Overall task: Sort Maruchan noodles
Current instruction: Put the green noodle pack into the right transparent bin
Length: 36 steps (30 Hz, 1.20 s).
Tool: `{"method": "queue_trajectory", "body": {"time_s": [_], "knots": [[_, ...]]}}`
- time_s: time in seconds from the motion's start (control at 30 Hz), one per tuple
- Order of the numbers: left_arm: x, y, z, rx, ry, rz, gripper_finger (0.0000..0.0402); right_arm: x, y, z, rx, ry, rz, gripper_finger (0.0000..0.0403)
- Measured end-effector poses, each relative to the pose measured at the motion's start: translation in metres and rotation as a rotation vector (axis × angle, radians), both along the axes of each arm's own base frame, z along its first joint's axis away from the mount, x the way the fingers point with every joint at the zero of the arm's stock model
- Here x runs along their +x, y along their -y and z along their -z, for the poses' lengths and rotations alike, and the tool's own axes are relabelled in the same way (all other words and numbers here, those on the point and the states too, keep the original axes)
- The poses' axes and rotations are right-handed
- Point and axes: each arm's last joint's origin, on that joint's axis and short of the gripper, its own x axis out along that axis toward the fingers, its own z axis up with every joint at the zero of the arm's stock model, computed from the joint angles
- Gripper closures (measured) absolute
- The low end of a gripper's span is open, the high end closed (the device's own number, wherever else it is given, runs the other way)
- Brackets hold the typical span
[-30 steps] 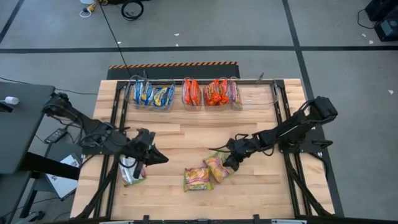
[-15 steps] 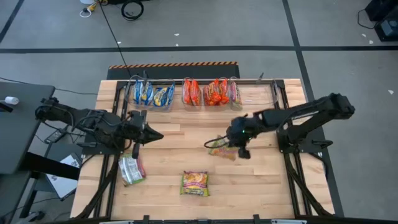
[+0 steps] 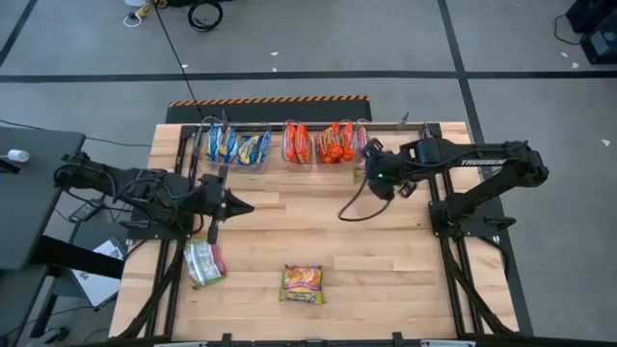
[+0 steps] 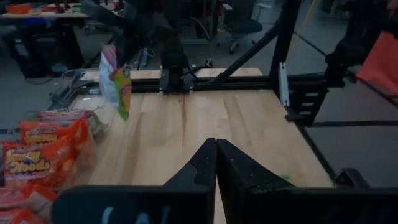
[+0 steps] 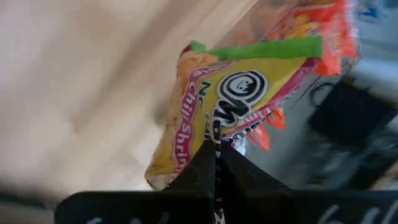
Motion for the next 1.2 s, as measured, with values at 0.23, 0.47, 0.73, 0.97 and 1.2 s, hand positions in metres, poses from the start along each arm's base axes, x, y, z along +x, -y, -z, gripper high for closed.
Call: {"method": "queue_trajectory", "body": {"time_s": [0.23, 0.47, 0.73, 0.97, 1.2], "knots": [[-0.002, -0.002, 0.007, 0.060, -0.075, -0.031, 0.0390, -0.019, 0.022, 0.012, -0.249, -0.303, -0.195, 0.0398], [0.002, -0.003, 0.012, 0.081, -0.103, -0.108, 0.0389, -0.044, 0.055, 0.043, -0.353, -0.549, -0.273, 0.0398], [0.011, -0.002, 0.016, 0.110, -0.113, -0.183, 0.0391, -0.040, 0.090, 0.071, -0.353, -0.446, -0.456, 0.0398], [0.019, 0.000, 0.020, 0.119, -0.130, -0.186, 0.0392, -0.033, 0.110, 0.090, -0.259, -0.347, -0.523, 0.0391], [0.020, -0.001, 0.020, 0.119, -0.124, -0.235, 0.0392, -0.032, 0.128, 0.095, -0.194, -0.216, -0.500, 0.0368]]}}
